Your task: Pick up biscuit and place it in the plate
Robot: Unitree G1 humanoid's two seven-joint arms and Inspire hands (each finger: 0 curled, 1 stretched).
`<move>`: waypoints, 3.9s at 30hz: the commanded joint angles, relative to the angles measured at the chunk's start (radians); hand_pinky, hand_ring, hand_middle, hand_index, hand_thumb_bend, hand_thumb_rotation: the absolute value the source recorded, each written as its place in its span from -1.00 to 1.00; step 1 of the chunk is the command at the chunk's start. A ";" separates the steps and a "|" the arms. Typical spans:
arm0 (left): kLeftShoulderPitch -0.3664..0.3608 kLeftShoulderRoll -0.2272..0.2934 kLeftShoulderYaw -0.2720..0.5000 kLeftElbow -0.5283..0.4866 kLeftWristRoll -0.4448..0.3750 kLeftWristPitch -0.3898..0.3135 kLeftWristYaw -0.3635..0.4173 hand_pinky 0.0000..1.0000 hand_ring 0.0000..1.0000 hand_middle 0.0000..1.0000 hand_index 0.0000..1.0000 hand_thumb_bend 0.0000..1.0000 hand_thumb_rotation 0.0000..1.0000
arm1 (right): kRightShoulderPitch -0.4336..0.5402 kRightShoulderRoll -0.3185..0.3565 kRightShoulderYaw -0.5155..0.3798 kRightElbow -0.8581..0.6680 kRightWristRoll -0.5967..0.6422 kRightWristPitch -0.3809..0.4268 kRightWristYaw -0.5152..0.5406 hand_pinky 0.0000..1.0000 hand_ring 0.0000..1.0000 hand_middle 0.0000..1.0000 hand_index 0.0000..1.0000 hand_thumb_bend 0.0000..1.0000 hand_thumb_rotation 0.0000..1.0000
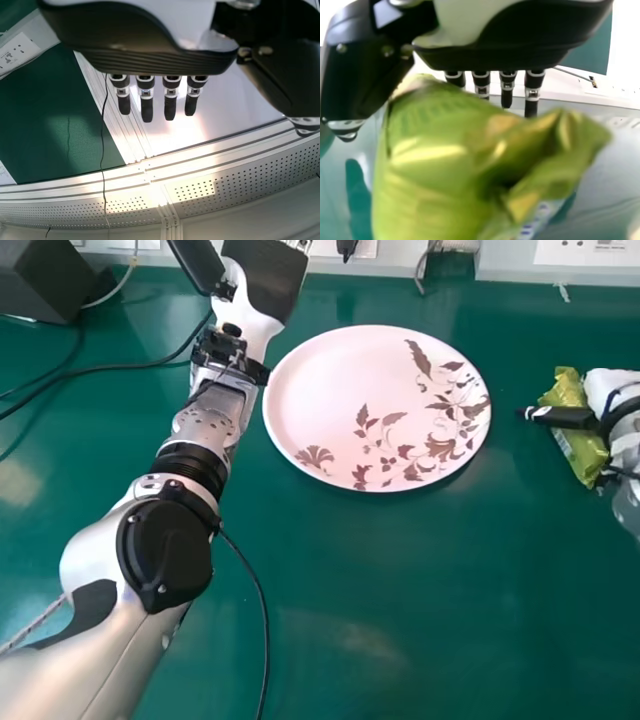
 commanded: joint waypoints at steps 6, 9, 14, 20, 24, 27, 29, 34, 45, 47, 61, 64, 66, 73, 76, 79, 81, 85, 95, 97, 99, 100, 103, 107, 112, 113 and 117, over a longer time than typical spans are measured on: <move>-0.018 0.005 0.007 -0.004 -0.020 0.011 0.002 0.97 0.94 1.00 1.00 1.00 -0.07 | 0.033 -0.013 0.037 0.030 -0.003 0.026 0.035 0.53 0.75 0.82 0.73 1.00 0.54; -0.017 0.005 0.009 -0.004 -0.026 0.016 -0.004 1.00 0.94 1.00 1.00 1.00 -0.18 | 0.036 -0.017 0.040 0.023 0.000 0.029 0.039 0.53 0.75 0.82 0.73 1.00 0.50; -0.020 0.004 0.016 -0.003 -0.039 0.025 -0.016 1.00 0.94 1.00 1.00 1.00 -0.26 | 0.041 -0.022 0.041 0.006 0.003 0.027 0.041 0.54 0.79 0.88 0.78 0.89 0.42; -0.022 0.007 0.024 -0.001 -0.054 0.047 -0.021 1.00 0.95 1.00 1.00 1.00 -0.26 | 0.041 -0.021 0.044 -0.006 0.002 0.028 0.046 0.46 0.77 0.88 0.76 0.72 0.19; -0.021 0.006 0.016 -0.003 -0.055 0.037 -0.024 1.00 0.96 1.00 1.00 1.00 -0.26 | 0.052 -0.030 0.042 -0.040 0.004 0.028 0.068 0.46 0.77 0.89 0.81 0.68 0.19; -0.021 0.006 0.016 -0.003 -0.056 0.032 -0.023 1.00 0.97 1.00 1.00 1.00 -0.24 | 0.064 -0.039 0.039 -0.065 0.007 0.025 0.088 0.47 0.76 0.89 0.78 0.73 0.20; -0.021 0.006 0.014 -0.003 -0.053 0.025 -0.020 1.00 0.96 1.00 1.00 1.00 -0.24 | 0.079 -0.046 0.032 -0.088 0.011 0.025 0.091 0.46 0.75 0.88 0.77 0.72 0.26; -0.022 0.007 0.011 -0.002 -0.050 0.018 -0.008 1.00 0.94 1.00 1.00 1.00 -0.21 | 0.132 -0.059 0.001 -0.170 0.014 0.045 0.077 0.42 0.73 0.87 0.78 0.76 0.35; -0.021 0.008 0.014 0.000 -0.053 0.023 -0.010 0.96 0.93 1.00 1.00 1.00 -0.18 | 0.214 -0.074 -0.032 -0.301 0.006 0.083 0.098 0.44 0.75 0.87 0.78 0.82 0.36; -0.021 0.009 0.015 0.001 -0.054 0.030 -0.009 0.96 0.93 1.00 1.00 1.00 -0.18 | 0.220 -0.075 -0.031 -0.311 0.005 0.083 0.101 0.42 0.73 0.86 0.79 0.82 0.31; -0.027 0.010 0.055 0.003 -0.096 0.080 0.037 0.94 0.92 1.00 1.00 1.00 -0.17 | 0.230 -0.078 -0.037 -0.356 -0.003 0.082 0.115 -0.05 0.26 0.48 0.53 0.37 -0.24; -0.028 0.008 0.057 0.002 -0.099 0.078 0.045 0.95 0.93 1.00 1.00 1.00 -0.17 | 0.228 -0.078 -0.037 -0.360 -0.004 0.083 0.120 -0.16 0.16 0.40 0.40 0.21 -0.43; -0.029 0.007 0.054 0.000 -0.097 0.073 0.050 0.95 0.92 1.00 1.00 1.00 -0.17 | 0.228 -0.080 -0.038 -0.365 -0.006 0.083 0.123 -0.24 0.09 0.33 0.29 0.13 -0.62; -0.035 0.012 0.083 0.005 -0.126 0.134 0.067 0.98 0.92 1.00 1.00 1.00 -0.19 | 0.228 -0.079 -0.049 -0.375 -0.002 0.088 0.123 -0.38 -0.13 0.12 0.17 -0.02 -1.00; -0.038 0.012 0.098 0.006 -0.145 0.156 0.085 0.98 0.92 1.00 1.00 1.00 -0.19 | 0.230 -0.082 -0.051 -0.384 -0.003 0.088 0.127 -0.44 -0.12 0.05 0.13 -0.09 -1.00; -0.038 0.015 0.104 0.007 -0.154 0.172 0.093 0.98 0.92 0.99 1.00 1.00 -0.19 | 0.234 -0.083 -0.057 -0.391 -0.004 0.087 0.127 -0.39 -0.09 0.10 0.06 -0.09 -1.00; -0.036 0.018 0.103 0.009 -0.151 0.177 0.089 0.99 0.92 1.00 1.00 1.00 -0.19 | 0.234 -0.084 -0.060 -0.393 -0.003 0.086 0.130 -0.37 -0.09 0.11 0.02 -0.10 -1.00; -0.035 0.020 0.112 0.010 -0.159 0.192 0.079 0.98 0.92 0.99 1.00 1.00 -0.18 | 0.235 -0.086 -0.062 -0.399 -0.004 0.086 0.135 -0.39 -0.10 0.10 0.00 -0.10 -1.00; -0.031 0.025 0.120 0.013 -0.148 0.198 0.090 0.96 0.91 0.98 1.00 1.00 -0.18 | 0.241 -0.089 -0.076 -0.418 -0.002 0.080 0.130 -0.52 -0.21 -0.05 0.12 -0.09 -1.00; -0.030 0.026 0.119 0.014 -0.146 0.196 0.098 0.96 0.91 0.98 1.00 1.00 -0.20 | 0.243 -0.090 -0.082 -0.428 -0.002 0.085 0.132 -0.54 -0.22 -0.07 0.12 -0.09 -1.00; -0.029 0.028 0.121 0.016 -0.146 0.197 0.103 0.96 0.91 0.98 1.00 1.00 -0.20 | 0.243 -0.091 -0.084 -0.435 -0.004 0.091 0.138 -0.55 -0.23 -0.08 0.10 -0.09 -1.00; -0.029 0.028 0.122 0.016 -0.147 0.197 0.105 0.97 0.91 0.99 1.00 1.00 -0.20 | 0.242 -0.091 -0.084 -0.437 -0.006 0.094 0.142 -0.63 -0.30 -0.12 0.08 -0.06 -1.00; -0.027 0.029 0.120 0.017 -0.145 0.192 0.105 0.96 0.91 0.99 1.00 1.00 -0.20 | 0.244 -0.094 -0.089 -0.453 -0.009 0.102 0.151 -0.71 -0.35 -0.16 0.06 -0.03 -1.00; -0.024 0.032 0.120 0.019 -0.144 0.198 0.097 0.93 0.90 0.99 1.00 1.00 -0.19 | 0.248 -0.100 -0.097 -0.478 -0.014 0.112 0.159 -0.71 -0.18 -0.06 -0.03 0.00 -1.00; -0.023 0.036 0.118 0.021 -0.139 0.196 0.108 0.89 0.89 0.99 1.00 1.00 -0.19 | 0.255 -0.107 -0.109 -0.506 -0.019 0.115 0.161 -0.74 -0.15 -0.06 -0.04 0.01 -1.00; -0.023 0.036 0.117 0.021 -0.138 0.195 0.105 0.88 0.88 0.98 1.00 1.00 -0.20 | 0.257 -0.107 -0.114 -0.512 -0.018 0.114 0.159 -0.74 -0.15 -0.06 -0.04 0.01 -1.00; -0.022 0.036 0.115 0.022 -0.135 0.187 0.108 0.90 0.90 0.98 1.00 1.00 -0.24 | 0.261 -0.109 -0.132 -0.541 -0.018 0.118 0.169 -0.74 -0.13 -0.06 -0.04 0.01 -1.00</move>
